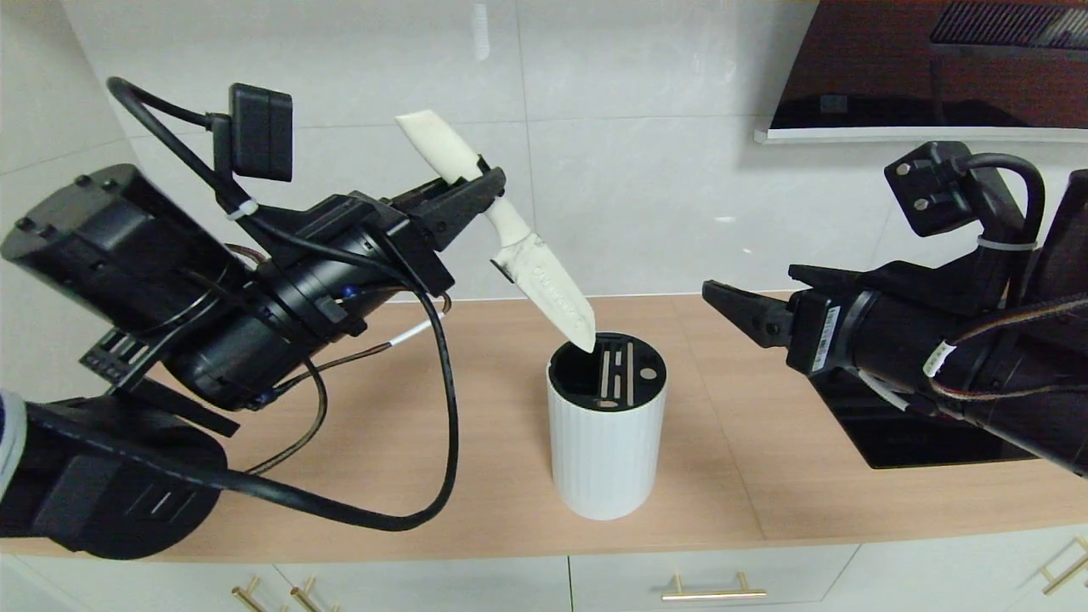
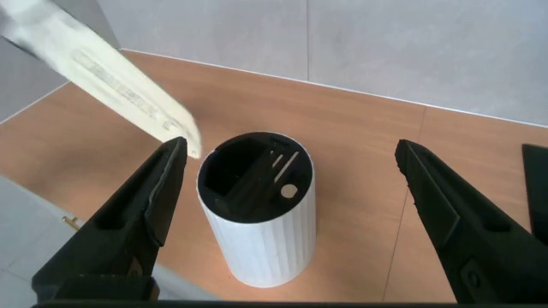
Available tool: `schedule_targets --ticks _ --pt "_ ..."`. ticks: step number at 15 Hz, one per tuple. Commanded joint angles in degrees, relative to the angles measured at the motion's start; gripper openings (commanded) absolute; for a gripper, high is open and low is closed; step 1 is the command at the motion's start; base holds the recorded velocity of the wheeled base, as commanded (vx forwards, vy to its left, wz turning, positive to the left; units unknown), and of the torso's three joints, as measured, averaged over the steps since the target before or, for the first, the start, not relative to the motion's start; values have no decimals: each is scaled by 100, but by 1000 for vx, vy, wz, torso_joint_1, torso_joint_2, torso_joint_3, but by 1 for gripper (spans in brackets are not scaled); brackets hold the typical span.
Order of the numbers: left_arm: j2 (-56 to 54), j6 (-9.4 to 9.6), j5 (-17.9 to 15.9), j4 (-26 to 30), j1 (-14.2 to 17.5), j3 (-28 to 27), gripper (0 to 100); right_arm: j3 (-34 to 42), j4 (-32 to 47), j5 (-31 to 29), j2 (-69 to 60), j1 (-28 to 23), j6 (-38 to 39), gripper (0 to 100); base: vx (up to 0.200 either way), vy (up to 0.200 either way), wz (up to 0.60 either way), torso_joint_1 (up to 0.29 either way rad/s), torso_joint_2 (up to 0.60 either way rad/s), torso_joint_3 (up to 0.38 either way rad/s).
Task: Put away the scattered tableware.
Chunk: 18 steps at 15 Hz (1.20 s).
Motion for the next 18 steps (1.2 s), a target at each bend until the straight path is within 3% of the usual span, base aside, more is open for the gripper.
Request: schedule_targets --ticks 1,4,11,15,18 --pt "304 120 -1 -68 -55 42 0 -2 -3 -3 75 0 -5 100 0 0 0 0 0 0" --pt "550 278 -1 -77 -213 -28 0 6 -20 -3 180 0 4 100 0 0 0 0 0 0" --pt "691 287 8 -77 -283 -37 0 6 -29 -3 180 0 4 100 0 0 0 0 0 0" --pt "532 287 43 -85 -178 -107 0 6 -29 -3 171 0 -5 100 0 0 0 0 0 0" --pt "568 295 34 -68 86 -125 0 15 -29 -12 171 0 -5 100 0 0 0 0 0 0"
